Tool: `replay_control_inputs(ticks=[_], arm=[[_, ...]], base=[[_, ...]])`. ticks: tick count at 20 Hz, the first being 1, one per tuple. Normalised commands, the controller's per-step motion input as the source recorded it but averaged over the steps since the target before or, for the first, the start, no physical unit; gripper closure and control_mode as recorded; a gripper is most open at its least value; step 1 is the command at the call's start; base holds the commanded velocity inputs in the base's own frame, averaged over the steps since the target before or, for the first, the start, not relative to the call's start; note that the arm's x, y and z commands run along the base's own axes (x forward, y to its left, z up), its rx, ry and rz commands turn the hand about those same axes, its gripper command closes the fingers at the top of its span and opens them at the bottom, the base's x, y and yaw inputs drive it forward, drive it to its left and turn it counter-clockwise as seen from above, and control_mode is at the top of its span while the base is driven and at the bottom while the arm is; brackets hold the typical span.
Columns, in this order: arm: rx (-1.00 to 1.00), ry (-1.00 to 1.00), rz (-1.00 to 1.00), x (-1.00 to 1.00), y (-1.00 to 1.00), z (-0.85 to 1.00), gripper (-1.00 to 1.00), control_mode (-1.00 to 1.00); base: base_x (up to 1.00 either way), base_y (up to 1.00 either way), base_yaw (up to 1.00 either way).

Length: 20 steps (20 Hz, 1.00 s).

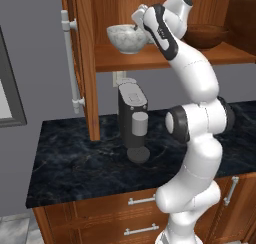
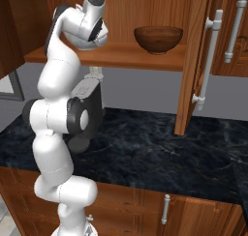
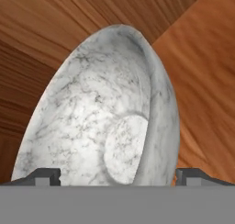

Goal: Move the bowls from the cabinet to the plates on the dining table.

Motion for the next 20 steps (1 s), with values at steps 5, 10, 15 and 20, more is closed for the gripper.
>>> replay_control_inputs(ticks=[5, 10, 15, 20], arm=[[0.0, 0.05, 0.0, 0.08, 0.0, -0.01, -1.0, -1.0], [0.0, 0.01, 0.0, 0.0, 0.0, 0.0, 1.0, -1.0], [0.0, 0.01, 0.0, 0.0, 0.0, 0.0, 1.0, -1.0], [0.0, 0.02, 0.0, 0.02, 0.0, 0.0, 1.0, -1.0]], base=[[0.0, 0.0, 0.0], [0.0, 0.0, 0.0], [0.0, 0.0, 0.0], [0.0, 0.0, 0.0]])
